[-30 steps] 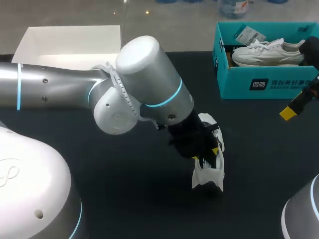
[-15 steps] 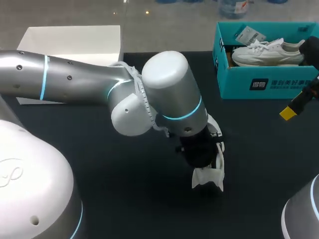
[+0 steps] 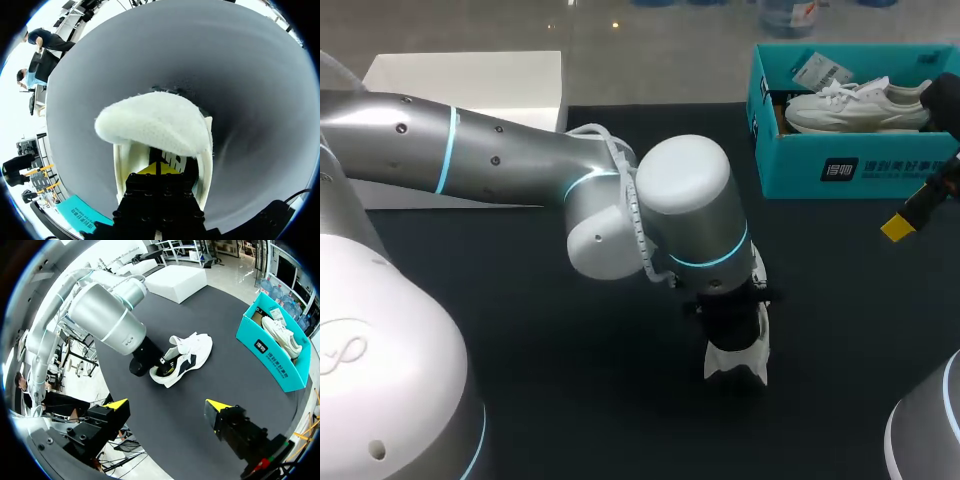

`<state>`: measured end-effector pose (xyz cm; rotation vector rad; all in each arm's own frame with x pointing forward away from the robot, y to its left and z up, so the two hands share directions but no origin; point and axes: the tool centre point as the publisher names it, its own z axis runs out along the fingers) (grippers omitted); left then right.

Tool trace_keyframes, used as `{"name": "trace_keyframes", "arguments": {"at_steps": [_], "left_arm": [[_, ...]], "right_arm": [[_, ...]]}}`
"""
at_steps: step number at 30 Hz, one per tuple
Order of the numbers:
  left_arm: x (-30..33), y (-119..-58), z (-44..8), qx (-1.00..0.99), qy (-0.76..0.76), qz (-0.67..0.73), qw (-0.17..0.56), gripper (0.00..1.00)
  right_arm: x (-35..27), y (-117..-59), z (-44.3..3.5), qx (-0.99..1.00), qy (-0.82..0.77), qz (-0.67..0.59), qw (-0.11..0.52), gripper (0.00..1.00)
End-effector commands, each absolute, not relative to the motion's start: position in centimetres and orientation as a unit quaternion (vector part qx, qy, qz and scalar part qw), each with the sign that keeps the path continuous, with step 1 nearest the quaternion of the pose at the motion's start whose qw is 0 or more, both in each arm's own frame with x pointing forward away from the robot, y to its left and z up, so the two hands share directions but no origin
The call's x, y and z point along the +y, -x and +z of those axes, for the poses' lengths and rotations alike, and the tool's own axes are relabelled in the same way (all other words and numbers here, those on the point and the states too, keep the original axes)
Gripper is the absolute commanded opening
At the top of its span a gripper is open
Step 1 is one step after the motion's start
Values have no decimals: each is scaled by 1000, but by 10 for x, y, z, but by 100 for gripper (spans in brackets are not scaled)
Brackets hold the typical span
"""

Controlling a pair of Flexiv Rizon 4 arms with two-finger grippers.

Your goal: Take the shoe out of the shoebox, open the shoe tongue, remove and reinsert the insole, then place the shoe into the shoebox

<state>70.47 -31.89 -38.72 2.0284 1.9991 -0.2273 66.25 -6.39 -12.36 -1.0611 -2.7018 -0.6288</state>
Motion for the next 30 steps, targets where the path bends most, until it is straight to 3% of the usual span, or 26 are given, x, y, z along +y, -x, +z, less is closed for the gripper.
{"name": "trace_keyframes", "arguments": {"at_steps": [1,15,30], "left_arm": [[-317,-706,-369,686,-708,-76,148,0],[-315,-702,-398,675,-722,-43,147,0],[-325,-739,-364,649,-738,2,183,0]], "right_arm": [[-63,-665,-123,-907,356,-209,88,100],[-63,-665,-123,-907,356,-209,88,100],[-63,-665,-123,-907,356,-209,88,100]]}}
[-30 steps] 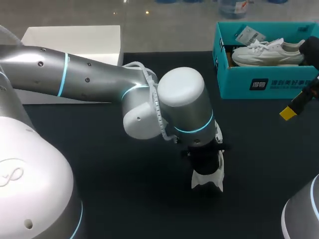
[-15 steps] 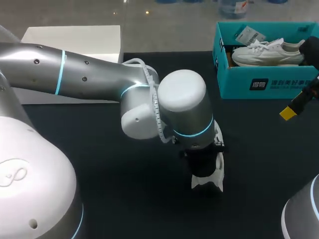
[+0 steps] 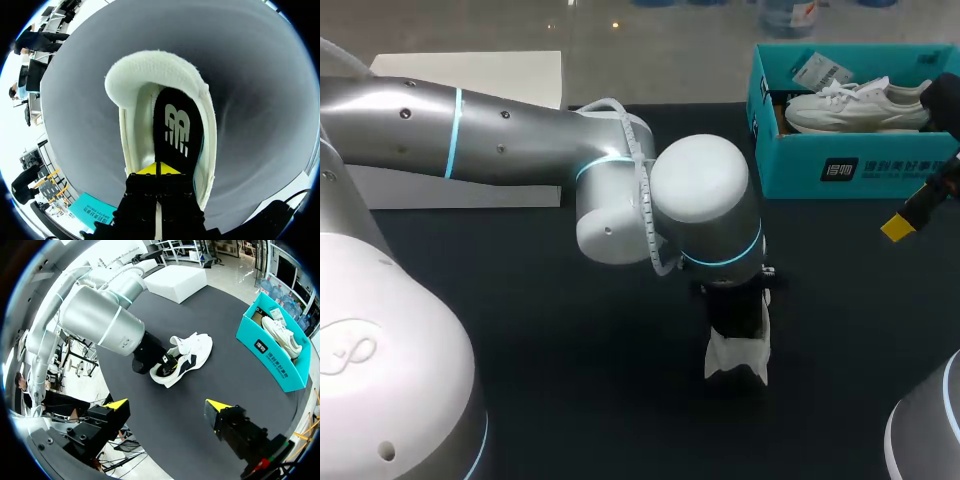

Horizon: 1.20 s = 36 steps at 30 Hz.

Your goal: Take the shoe out of the shoebox, open the shoe tongue, remove and reinsert the insole, then place the shoe into the shoebox

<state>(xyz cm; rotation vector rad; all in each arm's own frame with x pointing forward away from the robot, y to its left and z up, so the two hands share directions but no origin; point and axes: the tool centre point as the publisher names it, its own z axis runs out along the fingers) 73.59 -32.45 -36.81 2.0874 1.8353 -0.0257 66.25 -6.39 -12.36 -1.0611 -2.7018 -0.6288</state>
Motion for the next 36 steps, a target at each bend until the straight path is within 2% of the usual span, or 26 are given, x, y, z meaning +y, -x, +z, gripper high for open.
{"name": "trace_keyframes", "arguments": {"at_steps": [1,17,19,21,24,28,29,30,34,36], "left_arm": [[-325,-740,-364,650,-738,1,182,0],[-319,-747,-372,659,-730,28,179,0],[-318,-747,-372,660,-729,27,178,20],[-317,-746,-372,661,-729,28,178,33],[-316,-742,-372,660,-729,29,177,42],[-313,-738,-372,661,-729,30,176,49],[-313,-738,-372,661,-729,31,176,56],[-312,-737,-373,661,-729,33,176,67],[-310,-737,-375,663,-728,35,174,79],[-310,-737,-375,664,-726,36,174,90]], "right_arm": [[-63,-665,-123,-907,356,-209,88,100],[-63,-665,-123,-907,356,-209,88,100],[-63,-665,-123,-907,356,-209,88,100],[-63,-665,-123,-907,356,-209,88,100],[-63,-665,-123,-907,356,-209,88,100],[-63,-665,-123,-907,356,-209,88,100],[-63,-665,-123,-907,356,-209,88,100],[-63,-665,-123,-907,356,-209,88,100],[-63,-665,-123,-907,356,-209,88,100],[-63,-665,-123,-907,356,-209,88,100]]}}
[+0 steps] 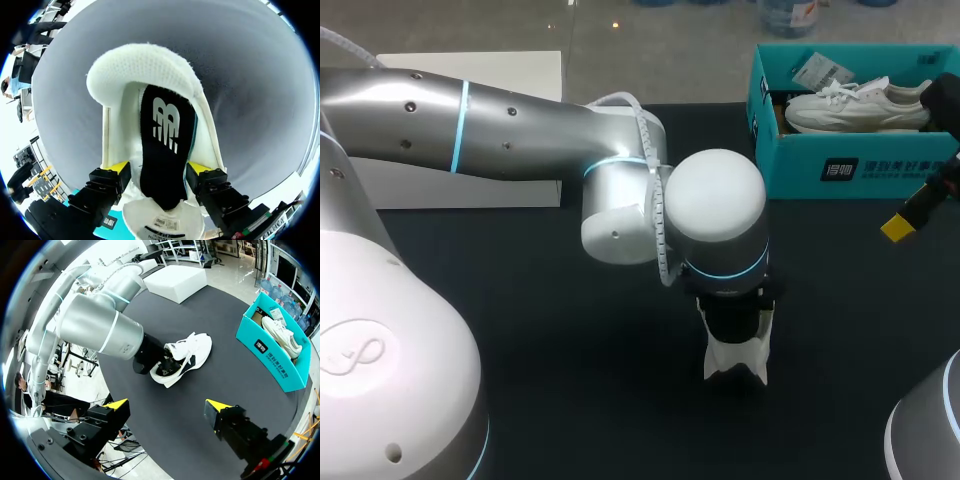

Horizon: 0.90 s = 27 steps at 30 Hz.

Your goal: Take the shoe out of the shoebox, open the shoe tongue, remove and reinsert the insole, then place the shoe into the shoebox

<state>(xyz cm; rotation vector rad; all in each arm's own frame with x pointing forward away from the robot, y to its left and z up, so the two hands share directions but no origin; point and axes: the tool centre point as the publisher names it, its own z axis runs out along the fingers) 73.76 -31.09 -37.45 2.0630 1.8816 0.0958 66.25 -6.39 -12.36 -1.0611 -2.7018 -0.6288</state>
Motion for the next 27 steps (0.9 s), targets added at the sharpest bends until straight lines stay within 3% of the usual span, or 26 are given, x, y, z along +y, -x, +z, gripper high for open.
{"name": "trace_keyframes", "arguments": {"at_steps": [1,8,27], "left_arm": [[-310,-737,-375,665,-726,37,174,92],[-308,-736,-374,668,-722,36,177,100],[-304,-750,-329,676,-710,40,193,100]], "right_arm": [[-63,-665,-123,-907,356,-209,88,100],[-63,-665,-123,-907,356,-209,88,100],[-63,-665,-123,-907,356,-209,88,100]]}}
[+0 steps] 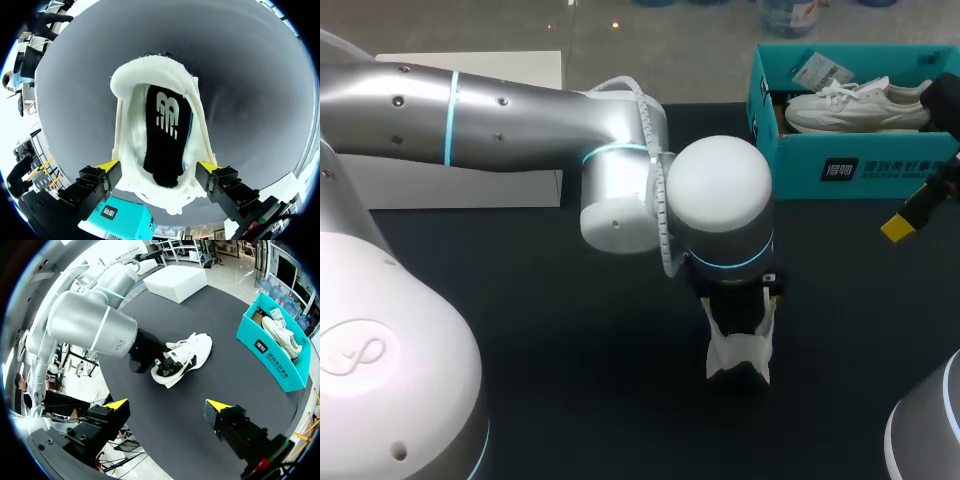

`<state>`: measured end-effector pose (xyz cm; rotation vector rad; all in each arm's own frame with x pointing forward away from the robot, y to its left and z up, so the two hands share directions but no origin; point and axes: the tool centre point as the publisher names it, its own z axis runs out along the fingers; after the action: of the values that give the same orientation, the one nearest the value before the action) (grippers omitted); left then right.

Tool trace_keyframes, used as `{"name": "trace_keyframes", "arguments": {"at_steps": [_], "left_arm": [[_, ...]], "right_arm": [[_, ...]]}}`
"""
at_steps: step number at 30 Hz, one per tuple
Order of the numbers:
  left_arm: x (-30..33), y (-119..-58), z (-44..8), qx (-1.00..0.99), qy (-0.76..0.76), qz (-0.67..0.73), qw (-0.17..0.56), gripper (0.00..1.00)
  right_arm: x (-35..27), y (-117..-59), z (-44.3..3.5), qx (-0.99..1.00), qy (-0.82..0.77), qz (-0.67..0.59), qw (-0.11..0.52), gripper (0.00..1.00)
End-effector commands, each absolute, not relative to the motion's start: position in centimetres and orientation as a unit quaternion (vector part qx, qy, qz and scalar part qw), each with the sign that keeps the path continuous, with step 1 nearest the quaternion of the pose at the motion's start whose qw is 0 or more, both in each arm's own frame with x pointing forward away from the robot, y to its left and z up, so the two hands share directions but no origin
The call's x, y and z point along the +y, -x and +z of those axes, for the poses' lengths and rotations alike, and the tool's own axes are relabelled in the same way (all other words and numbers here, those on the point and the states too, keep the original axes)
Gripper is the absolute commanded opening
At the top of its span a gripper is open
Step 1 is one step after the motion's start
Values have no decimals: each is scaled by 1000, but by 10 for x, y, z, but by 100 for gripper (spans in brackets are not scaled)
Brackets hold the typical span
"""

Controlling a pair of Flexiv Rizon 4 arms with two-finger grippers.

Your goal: Take the shoe out of the shoebox, open the shoe tongue, remove and reinsert the insole, then place the shoe into the shoebox

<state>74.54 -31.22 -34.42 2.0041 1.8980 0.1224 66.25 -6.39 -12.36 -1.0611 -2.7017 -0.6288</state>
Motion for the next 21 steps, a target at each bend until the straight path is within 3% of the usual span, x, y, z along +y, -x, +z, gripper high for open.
{"name": "trace_keyframes", "arguments": {"at_steps": [1,5,6,7,9,21], "left_arm": [[-304,-753,-325,678,-707,39,196,100],[-305,-764,-305,684,-697,30,213,100],[-305,-767,-299,686,-694,31,218,96],[-305,-771,-295,686,-692,29,223,69],[-306,-777,-287,688,-688,23,230,0],[-313,-786,-287,684,-686,24,247,0]], "right_arm": [[-63,-665,-123,-907,356,-209,88,100],[-63,-665,-123,-907,356,-209,88,100],[-63,-665,-123,-907,356,-209,88,100],[-63,-665,-123,-907,356,-209,88,100],[-63,-665,-123,-907,356,-209,88,100],[-63,-665,-123,-907,356,-209,88,100]]}}
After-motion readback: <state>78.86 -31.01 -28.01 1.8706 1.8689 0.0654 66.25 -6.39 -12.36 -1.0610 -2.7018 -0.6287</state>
